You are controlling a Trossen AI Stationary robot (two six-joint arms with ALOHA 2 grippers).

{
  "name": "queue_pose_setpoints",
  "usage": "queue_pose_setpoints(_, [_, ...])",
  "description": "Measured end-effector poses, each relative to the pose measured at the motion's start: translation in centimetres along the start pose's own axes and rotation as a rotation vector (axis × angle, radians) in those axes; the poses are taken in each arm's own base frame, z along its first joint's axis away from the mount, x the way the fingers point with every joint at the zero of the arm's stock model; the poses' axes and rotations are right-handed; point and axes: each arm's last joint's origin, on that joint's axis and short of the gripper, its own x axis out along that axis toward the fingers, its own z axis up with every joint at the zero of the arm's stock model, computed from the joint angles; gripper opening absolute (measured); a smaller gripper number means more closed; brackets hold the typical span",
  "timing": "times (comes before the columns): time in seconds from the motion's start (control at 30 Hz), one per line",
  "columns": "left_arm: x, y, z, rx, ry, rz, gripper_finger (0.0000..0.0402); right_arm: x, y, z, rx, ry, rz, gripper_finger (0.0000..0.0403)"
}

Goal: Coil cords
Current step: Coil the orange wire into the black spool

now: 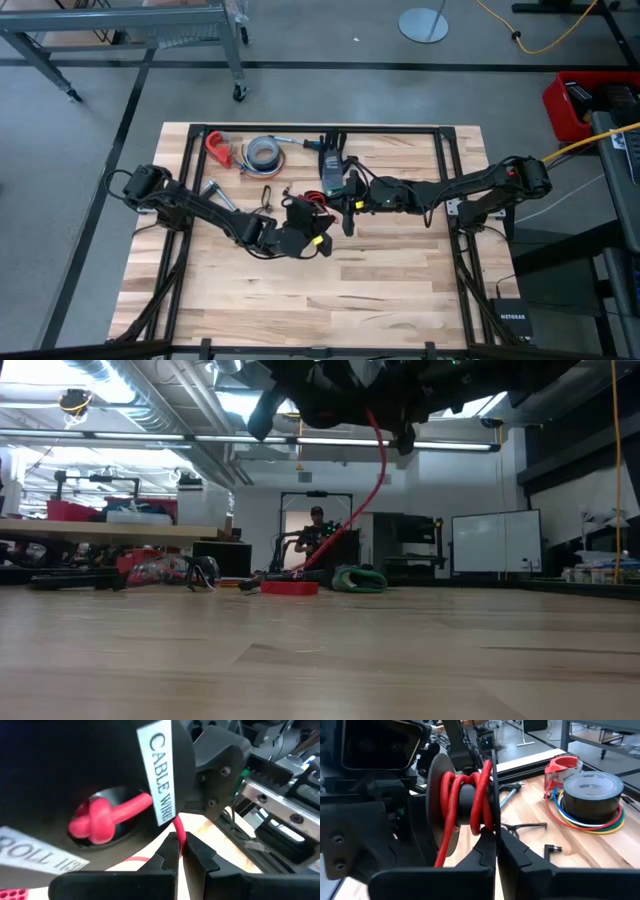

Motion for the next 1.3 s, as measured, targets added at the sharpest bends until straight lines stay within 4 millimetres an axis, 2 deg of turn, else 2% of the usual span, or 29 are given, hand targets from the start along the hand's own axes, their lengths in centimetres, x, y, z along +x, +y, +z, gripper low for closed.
queue_pose_setpoints(0.33, [-0.8,-0.1,-0.7,0.040,0.021,0.016,0.0000,0.0,0.1,0.0,-0.002,0.006,0.031,0.0003])
queue_pose_setpoints(0.67, [-2.3,-0.2,-2.3,0.299,0.092,0.024,0.0001,-0.3,-1.2,0.5,0.015,0.079,0.280,0.0003])
queue_pose_setpoints(0.83, [-2.5,-0.4,-2.4,0.384,0.095,0.002,0.0019,-0.3,-1.5,0.6,0.039,0.100,0.368,0.0003])
queue_pose_setpoints(0.93, [-2.2,-0.2,-2.5,0.403,0.110,-0.001,0.0032,-0.5,-1.3,1.2,0.034,0.057,0.392,0.0003])
queue_pose_setpoints(1.3, [-2.2,-0.3,-2.6,0.387,0.104,-0.008,0.0075,-0.7,-1.1,2.0,0.020,-0.014,0.423,0.0003])
